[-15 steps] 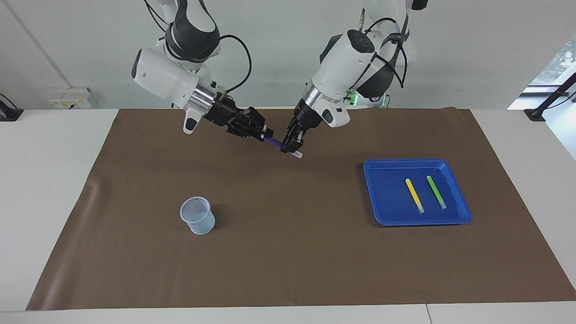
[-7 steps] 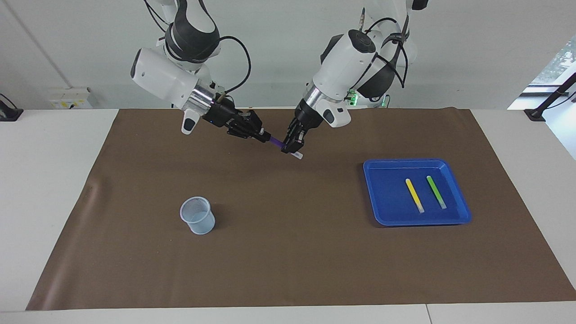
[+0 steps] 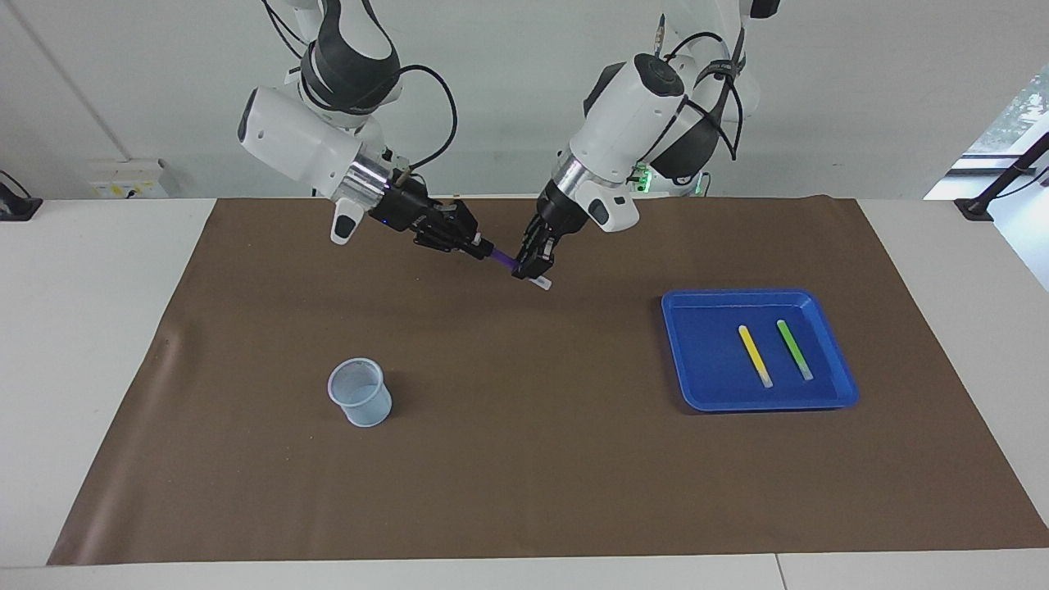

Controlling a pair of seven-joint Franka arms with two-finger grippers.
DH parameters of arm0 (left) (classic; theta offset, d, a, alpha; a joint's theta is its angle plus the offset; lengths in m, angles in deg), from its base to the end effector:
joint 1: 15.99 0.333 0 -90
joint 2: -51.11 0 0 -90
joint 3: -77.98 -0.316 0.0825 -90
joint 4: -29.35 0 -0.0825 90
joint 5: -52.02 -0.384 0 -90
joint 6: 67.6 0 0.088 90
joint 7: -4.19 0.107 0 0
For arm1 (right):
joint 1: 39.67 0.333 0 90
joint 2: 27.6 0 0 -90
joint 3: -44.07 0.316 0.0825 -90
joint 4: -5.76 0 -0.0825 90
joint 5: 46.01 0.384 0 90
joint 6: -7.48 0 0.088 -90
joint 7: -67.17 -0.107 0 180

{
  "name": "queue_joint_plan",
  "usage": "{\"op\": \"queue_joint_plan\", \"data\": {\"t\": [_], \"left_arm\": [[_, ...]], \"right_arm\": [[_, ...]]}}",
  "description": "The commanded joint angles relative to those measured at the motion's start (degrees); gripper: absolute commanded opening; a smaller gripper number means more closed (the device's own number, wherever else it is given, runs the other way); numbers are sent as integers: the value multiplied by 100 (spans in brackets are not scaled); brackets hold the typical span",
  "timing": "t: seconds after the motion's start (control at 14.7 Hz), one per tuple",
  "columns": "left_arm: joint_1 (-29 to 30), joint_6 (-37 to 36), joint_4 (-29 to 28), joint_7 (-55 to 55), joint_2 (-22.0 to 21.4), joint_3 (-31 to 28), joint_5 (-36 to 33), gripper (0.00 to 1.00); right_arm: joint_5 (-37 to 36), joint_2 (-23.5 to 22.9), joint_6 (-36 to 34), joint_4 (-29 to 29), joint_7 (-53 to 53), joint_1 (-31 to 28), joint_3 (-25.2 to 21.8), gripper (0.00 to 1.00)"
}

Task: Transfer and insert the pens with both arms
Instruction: 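Grasp the purple pen tip with the right gripper, then open the left gripper, then insert the purple pen into the white cup with the right gripper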

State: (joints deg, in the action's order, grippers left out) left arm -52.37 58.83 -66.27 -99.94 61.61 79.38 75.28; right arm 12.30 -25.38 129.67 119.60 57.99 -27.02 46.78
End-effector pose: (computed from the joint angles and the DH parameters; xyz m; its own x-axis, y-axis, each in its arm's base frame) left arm 0.5070 -0.4084 0.5342 0.2468 0.8608 -0.4450 0.9647 -0.1747 0.1971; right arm 0.5410 0.1875 0.5173 0.9397 -0.2932 -0.1762 -0.3168 -0.5513 -0.7718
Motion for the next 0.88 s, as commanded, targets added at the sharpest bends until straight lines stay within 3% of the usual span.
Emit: {"op": "queue_joint_plan", "data": {"t": [0.0, 0.27, 0.61, 0.81], "left_arm": [[-79, -12, -61, 59, -91, -43, 13, 100], [-70, -83, -70, 743, -91, -43, 4, 100], [70, -39, -402, 1841, -231, -105, -216, 100], [342, -83, -991, 3647, -512, -105, -216, 100]], "right_arm": [[102, -37, 42, -46, 21, 10, 11, 0], [-335, -195, -194, -361, 39, -69, 2, 0], [-3198, -924, -1617, -2223, 546, -429, -16, 0], [-4044, -1214, -1874, -2814, 1161, -684, -16, 0]]}}
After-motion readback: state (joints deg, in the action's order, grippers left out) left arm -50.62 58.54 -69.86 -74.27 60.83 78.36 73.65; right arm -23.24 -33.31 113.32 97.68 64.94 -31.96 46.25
